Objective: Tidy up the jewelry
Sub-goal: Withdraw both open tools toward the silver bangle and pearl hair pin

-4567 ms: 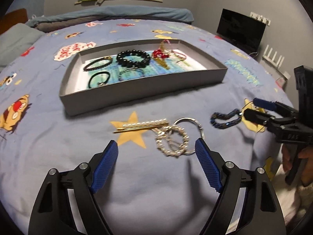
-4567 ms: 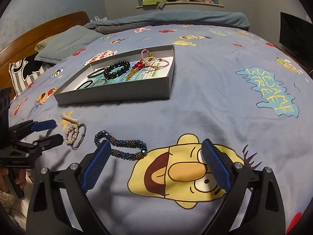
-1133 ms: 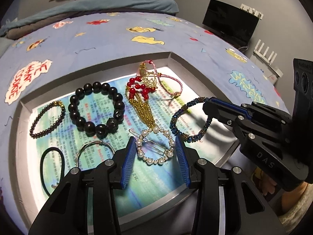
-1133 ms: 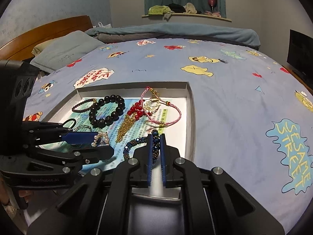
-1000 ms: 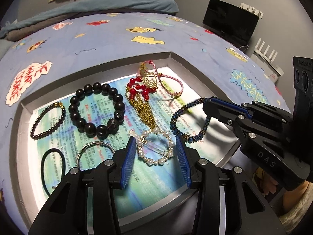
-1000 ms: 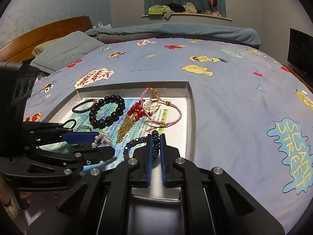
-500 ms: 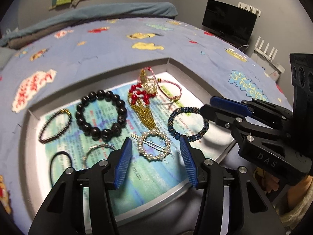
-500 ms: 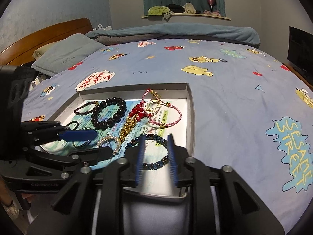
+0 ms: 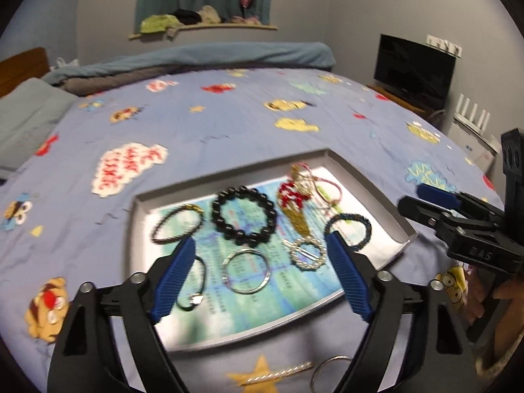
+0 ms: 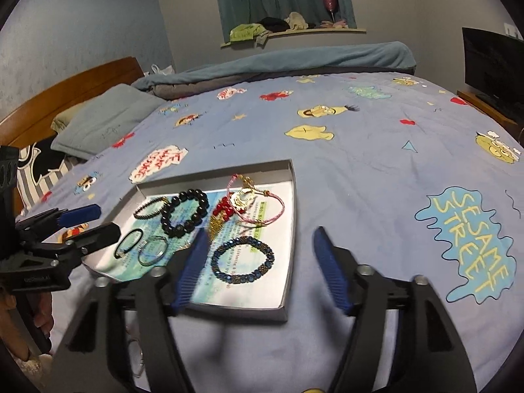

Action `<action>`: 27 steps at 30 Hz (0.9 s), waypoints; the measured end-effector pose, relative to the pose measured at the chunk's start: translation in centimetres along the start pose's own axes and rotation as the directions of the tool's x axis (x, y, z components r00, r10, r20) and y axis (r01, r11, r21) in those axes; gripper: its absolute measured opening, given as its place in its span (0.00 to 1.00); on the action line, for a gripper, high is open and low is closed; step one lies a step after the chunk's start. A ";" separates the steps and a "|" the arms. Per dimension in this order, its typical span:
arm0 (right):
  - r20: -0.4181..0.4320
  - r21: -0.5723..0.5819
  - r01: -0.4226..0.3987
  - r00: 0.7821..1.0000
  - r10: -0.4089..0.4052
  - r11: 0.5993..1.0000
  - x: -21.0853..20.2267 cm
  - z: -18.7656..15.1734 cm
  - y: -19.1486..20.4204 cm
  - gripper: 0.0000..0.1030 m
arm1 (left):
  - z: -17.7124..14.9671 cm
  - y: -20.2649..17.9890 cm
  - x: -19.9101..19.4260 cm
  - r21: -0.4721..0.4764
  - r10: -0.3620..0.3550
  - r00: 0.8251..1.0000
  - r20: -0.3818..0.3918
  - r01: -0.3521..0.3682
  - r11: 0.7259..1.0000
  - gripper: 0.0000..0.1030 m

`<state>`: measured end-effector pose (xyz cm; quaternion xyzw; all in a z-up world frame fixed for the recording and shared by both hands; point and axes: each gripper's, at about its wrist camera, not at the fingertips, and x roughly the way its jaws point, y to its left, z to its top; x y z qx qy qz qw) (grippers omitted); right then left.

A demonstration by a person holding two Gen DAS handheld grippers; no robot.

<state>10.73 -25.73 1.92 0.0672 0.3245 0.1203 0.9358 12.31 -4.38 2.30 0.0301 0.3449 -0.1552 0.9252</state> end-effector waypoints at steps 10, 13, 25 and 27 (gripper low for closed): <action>-0.002 -0.003 -0.012 1.000 0.012 1.000 -3.1 0.0 2.3 0.94 | -0.7 1.6 -5.8 -0.008 0.044 0.998 0.039 -0.044 0.999 0.91; -0.005 -0.001 -0.016 1.000 0.016 1.000 -4.2 0.1 3.1 0.95 | -1.2 2.3 -7.6 -0.022 0.043 0.998 0.052 -0.042 0.999 0.92; -0.043 -0.056 0.019 0.999 -0.021 0.998 -5.9 -4.2 6.1 0.95 | -5.8 4.2 -12.0 -0.066 0.043 0.994 0.096 -0.037 0.997 0.93; -0.046 -0.065 0.023 0.999 -0.026 0.998 -5.7 -5.2 6.5 0.95 | -6.7 4.5 -11.7 -0.082 0.032 0.996 0.088 -0.025 0.996 0.93</action>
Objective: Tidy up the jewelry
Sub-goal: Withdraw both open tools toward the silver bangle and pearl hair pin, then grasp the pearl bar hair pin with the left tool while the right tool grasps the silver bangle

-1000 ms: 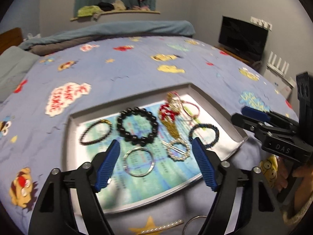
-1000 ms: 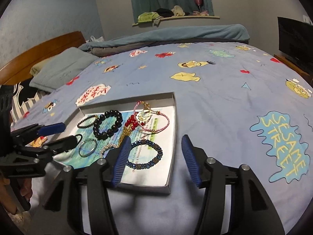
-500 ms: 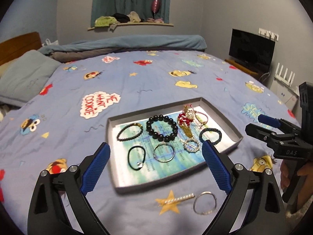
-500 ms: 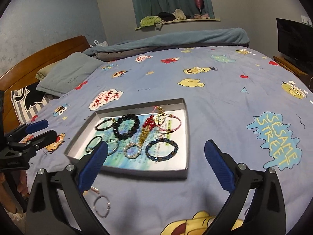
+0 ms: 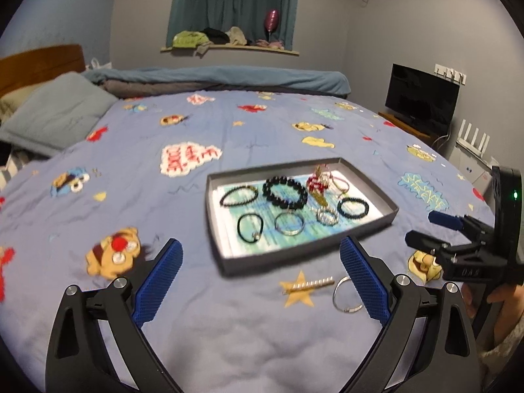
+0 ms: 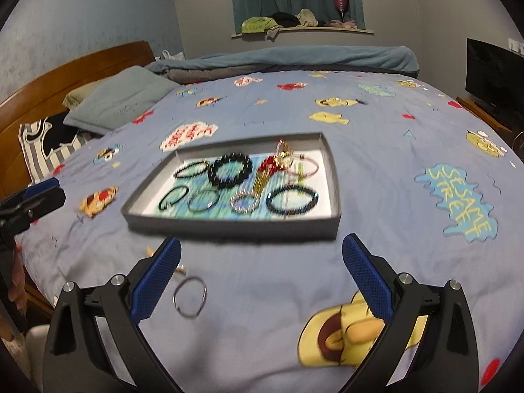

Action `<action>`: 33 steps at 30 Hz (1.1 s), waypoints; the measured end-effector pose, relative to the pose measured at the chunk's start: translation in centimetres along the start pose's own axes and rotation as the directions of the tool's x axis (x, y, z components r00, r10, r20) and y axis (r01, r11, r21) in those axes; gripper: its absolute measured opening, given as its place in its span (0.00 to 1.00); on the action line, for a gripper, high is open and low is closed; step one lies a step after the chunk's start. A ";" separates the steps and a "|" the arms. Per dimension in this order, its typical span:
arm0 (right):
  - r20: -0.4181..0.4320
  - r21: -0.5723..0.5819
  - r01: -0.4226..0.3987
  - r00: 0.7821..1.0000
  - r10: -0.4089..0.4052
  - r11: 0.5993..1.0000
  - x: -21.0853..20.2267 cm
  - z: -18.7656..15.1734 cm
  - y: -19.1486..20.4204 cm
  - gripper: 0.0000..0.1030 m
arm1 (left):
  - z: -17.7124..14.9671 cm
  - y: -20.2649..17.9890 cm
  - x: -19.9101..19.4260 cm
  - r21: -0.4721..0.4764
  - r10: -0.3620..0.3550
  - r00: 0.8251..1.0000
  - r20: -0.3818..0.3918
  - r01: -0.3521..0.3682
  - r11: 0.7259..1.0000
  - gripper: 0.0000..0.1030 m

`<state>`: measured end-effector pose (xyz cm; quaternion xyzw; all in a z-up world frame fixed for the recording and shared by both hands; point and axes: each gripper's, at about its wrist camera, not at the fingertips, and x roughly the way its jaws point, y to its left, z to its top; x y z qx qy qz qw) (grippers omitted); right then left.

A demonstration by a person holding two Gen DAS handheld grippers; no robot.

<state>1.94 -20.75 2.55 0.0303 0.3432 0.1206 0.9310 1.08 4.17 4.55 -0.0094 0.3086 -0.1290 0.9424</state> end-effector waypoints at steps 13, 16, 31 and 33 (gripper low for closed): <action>-0.037 -0.089 -0.002 0.999 -0.002 0.996 2.6 -4.9 1.6 0.95 | -5.1 0.4 3.8 0.051 -0.015 0.997 -0.079 0.019 0.998 0.93; -0.042 -0.132 -0.039 0.999 0.034 0.990 3.1 -5.6 2.4 0.95 | -5.5 0.2 4.6 0.050 -0.044 0.995 -0.088 0.049 0.998 0.93; -0.021 -0.376 -0.099 0.995 0.098 0.921 5.3 -8.1 7.1 0.92 | -6.2 -2.6 8.0 0.122 -0.099 0.991 -0.090 0.110 0.986 0.89; -0.016 -0.367 -0.103 0.994 0.104 0.924 5.4 -7.9 6.9 0.85 | -6.2 -3.0 8.2 0.123 -0.117 0.989 -0.088 0.127 0.984 0.86</action>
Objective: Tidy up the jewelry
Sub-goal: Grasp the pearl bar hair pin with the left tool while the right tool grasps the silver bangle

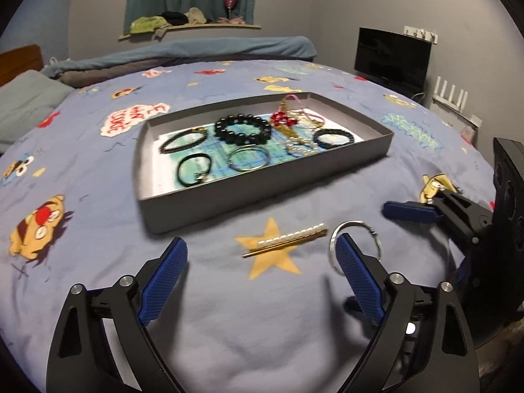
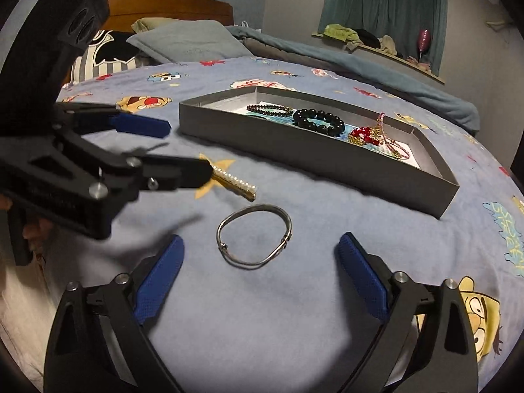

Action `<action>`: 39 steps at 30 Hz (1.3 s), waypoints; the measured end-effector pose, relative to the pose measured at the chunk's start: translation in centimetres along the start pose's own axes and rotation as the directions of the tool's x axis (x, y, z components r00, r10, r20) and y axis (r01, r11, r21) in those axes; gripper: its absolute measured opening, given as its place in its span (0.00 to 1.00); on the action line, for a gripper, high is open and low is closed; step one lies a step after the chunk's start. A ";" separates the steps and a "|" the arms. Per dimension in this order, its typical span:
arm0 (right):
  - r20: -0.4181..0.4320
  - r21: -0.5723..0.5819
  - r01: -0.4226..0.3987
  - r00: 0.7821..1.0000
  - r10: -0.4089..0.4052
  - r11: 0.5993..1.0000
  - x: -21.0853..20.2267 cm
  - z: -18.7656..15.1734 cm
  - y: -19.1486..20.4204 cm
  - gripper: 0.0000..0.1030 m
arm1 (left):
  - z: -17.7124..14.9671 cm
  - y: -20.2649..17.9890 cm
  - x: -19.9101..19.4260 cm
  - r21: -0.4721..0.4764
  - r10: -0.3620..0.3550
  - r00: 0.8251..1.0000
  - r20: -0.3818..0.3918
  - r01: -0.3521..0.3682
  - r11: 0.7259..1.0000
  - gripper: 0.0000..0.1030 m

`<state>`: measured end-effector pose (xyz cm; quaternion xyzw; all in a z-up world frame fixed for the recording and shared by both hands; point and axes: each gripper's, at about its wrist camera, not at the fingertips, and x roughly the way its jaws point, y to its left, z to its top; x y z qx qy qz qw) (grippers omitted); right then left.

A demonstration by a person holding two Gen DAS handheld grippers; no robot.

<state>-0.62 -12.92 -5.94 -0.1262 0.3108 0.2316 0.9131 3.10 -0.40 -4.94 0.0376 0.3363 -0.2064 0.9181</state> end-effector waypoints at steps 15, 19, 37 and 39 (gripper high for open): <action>-0.008 0.055 -0.020 1.000 0.020 0.998 -0.1 -0.1 -1.6 0.16 | 0.2 -1.3 1.7 0.020 -0.035 0.999 -0.020 0.035 0.999 0.71; -0.007 0.082 -0.016 1.000 0.017 0.997 -0.5 -0.2 -2.3 0.11 | 0.1 -1.6 2.0 0.049 -0.014 1.000 -0.025 0.015 0.999 0.67; 0.004 0.231 -0.034 0.999 0.034 0.972 -1.5 -0.7 -5.5 0.24 | -1.2 -3.2 2.3 0.220 0.030 0.996 -0.079 -0.012 0.975 0.41; 0.007 0.256 -0.045 0.999 0.045 0.966 -1.5 -0.7 -5.9 0.28 | -1.3 -3.4 2.4 0.235 0.034 0.996 -0.082 -0.014 0.972 0.29</action>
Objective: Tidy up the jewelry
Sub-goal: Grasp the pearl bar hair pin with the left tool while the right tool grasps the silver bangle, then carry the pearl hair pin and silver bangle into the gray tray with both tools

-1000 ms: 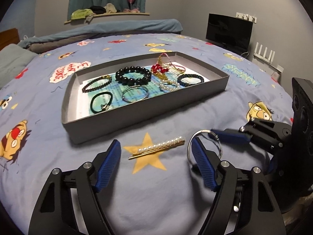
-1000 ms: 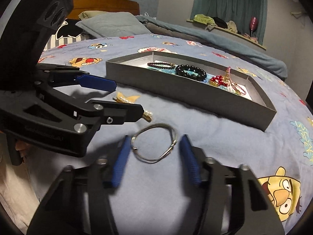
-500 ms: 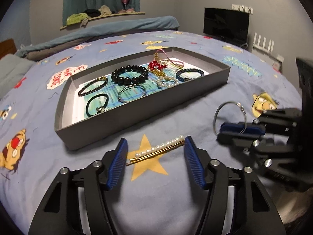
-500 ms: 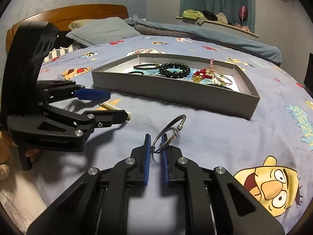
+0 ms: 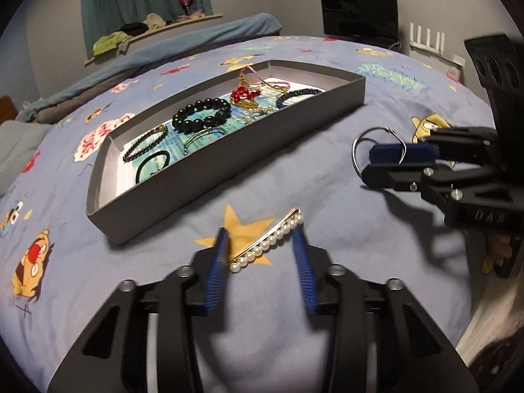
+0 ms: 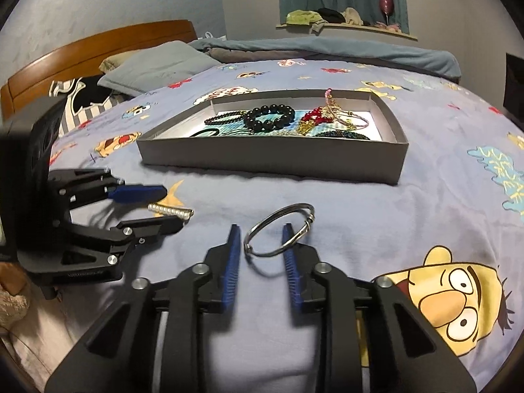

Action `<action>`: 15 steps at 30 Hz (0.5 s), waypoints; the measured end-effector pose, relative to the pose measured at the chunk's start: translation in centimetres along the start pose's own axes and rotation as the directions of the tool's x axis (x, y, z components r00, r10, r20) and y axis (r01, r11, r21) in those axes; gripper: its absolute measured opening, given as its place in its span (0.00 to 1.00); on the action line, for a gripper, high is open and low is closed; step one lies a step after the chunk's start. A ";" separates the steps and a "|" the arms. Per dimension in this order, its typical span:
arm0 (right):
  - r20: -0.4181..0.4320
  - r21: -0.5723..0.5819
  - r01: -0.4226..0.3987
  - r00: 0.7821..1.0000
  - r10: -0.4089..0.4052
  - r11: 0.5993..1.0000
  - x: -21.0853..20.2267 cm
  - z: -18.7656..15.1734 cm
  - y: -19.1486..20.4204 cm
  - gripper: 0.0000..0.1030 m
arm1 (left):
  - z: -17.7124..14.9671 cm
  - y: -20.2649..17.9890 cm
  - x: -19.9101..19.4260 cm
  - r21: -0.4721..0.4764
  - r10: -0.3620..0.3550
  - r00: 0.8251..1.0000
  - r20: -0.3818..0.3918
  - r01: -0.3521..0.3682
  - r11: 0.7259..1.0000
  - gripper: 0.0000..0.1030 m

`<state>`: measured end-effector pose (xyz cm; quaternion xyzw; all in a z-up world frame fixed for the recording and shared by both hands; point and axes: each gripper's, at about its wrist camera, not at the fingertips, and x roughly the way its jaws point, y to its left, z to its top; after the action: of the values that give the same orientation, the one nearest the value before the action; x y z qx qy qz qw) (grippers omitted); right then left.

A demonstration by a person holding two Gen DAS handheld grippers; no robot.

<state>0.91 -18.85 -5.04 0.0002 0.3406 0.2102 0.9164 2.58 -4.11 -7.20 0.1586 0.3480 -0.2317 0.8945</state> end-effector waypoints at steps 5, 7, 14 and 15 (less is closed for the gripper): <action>0.000 0.072 -0.043 0.999 0.043 0.996 -0.1 0.1 -1.0 0.27 | 0.1 -0.7 -0.1 0.036 0.002 1.000 0.000 -0.002 0.999 0.15; 0.001 0.085 -0.046 0.999 0.046 0.995 -0.2 0.1 -1.2 0.24 | 0.2 -0.6 -0.1 0.026 -0.010 1.000 -0.001 0.010 1.000 0.08; 0.032 0.086 -0.026 0.999 0.024 0.996 -1.0 0.3 -1.5 0.04 | 0.4 0.1 -1.0 -0.041 -0.055 0.998 0.020 0.056 0.998 0.08; 0.039 0.079 -0.020 0.999 0.017 0.997 -1.1 0.4 -1.4 0.04 | 0.5 0.1 -1.1 -0.047 -0.063 0.998 0.024 0.064 0.997 0.08</action>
<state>0.91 -20.49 -4.25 0.0435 0.3311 0.2049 0.9201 2.20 -3.88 -6.06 0.1233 0.3480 -0.2535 0.8941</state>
